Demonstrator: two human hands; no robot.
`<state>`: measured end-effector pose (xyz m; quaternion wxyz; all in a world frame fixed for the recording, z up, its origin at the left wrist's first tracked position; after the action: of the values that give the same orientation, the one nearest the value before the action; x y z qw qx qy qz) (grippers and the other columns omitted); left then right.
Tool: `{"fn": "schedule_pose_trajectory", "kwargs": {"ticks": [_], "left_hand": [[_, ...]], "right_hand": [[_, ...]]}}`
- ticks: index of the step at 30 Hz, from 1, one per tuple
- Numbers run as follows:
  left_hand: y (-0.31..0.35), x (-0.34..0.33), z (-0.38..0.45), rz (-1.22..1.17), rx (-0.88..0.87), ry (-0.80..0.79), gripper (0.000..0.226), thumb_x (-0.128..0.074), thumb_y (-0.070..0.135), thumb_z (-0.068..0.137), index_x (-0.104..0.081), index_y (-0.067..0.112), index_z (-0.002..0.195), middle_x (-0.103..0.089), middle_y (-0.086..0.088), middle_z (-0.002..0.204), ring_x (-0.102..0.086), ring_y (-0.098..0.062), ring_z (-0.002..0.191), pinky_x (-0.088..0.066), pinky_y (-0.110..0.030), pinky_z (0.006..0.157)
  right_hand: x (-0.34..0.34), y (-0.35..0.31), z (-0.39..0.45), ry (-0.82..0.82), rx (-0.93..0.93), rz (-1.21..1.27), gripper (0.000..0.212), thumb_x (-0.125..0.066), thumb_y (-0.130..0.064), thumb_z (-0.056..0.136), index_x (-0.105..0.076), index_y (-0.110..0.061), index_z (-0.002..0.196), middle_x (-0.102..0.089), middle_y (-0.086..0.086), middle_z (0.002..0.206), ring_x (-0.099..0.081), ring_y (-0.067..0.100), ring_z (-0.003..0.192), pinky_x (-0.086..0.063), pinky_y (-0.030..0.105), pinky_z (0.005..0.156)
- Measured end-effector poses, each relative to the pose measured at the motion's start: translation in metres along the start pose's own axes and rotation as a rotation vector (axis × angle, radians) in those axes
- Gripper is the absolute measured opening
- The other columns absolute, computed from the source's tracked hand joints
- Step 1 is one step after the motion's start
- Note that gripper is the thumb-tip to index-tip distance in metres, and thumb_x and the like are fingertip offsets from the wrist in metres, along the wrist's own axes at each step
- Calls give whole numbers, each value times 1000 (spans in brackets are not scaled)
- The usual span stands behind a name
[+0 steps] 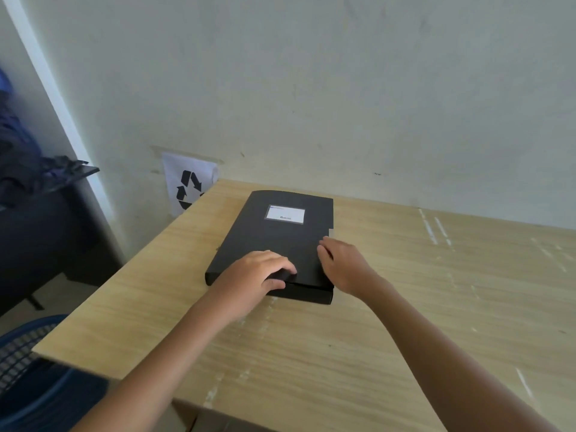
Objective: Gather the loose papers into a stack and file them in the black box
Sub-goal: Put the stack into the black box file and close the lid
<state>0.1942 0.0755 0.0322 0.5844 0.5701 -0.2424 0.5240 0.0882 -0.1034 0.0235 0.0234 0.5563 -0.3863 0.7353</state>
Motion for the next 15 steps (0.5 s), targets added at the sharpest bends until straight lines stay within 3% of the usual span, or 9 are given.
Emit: {"fn": "schedule_pose_trajectory", "kwargs": {"ticks": [1,3,5,8,11,13,15], "left_hand": [[-4,0,-2,18,9,-20,31,-64,33,98,-62,40,128,-59,19,136,-45,-8,135,-39,-31,108],[-12,1,-7,170,23,-33,48,-63,49,94,-51,47,140,-46,21,152,-30,-12,149,-28,-40,117],[-23,2,-12,318,104,-38,62,-56,66,90,-37,54,148,-30,22,161,-18,-19,154,-24,-51,119],[-28,-2,-15,327,208,-30,61,-49,70,92,-28,60,148,-21,26,164,-15,-24,155,-28,-53,116],[-13,-14,-9,344,196,-12,59,-47,71,92,-28,61,147,-23,28,162,-18,-23,153,-31,-53,113],[4,-26,-1,344,184,-8,60,-45,72,91,-26,61,147,-23,29,162,-17,-23,153,-30,-53,112],[25,-41,10,332,161,-5,60,-44,72,92,-24,60,148,-22,28,162,-16,-24,153,-28,-54,113]], "right_hand": [[-3,1,-2,-14,18,-40,45,-30,-39,107,-63,-9,115,-64,11,125,-55,26,116,-45,39,104],[-6,5,-8,-23,24,-118,60,-24,-54,104,-58,-14,131,-56,6,141,-41,26,138,-34,46,118],[-6,7,-14,27,62,-183,74,-21,-67,98,-52,-14,140,-50,3,149,-35,25,145,-27,44,119],[-1,9,-19,84,115,-170,74,-24,-73,95,-60,-15,124,-63,2,122,-54,22,119,-41,36,102],[12,22,-22,84,94,-166,66,-27,-74,93,-61,-18,104,-60,-4,94,-57,16,90,-43,27,77],[26,38,-24,65,46,-175,61,-33,-72,93,-60,-18,103,-61,-3,91,-58,13,80,-46,26,65],[43,59,-29,49,-9,-213,53,-39,-65,96,-59,-18,111,-64,0,96,-60,15,81,-46,26,63]]}}
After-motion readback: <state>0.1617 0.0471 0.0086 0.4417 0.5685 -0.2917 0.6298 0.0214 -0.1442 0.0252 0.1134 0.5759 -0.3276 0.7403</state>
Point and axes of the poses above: each hand's wrist, its own z-axis towards the middle knuckle, its own x-axis out of the back of the hand, y = z × x, the point moved 4 cm from there along z, towards the middle knuckle
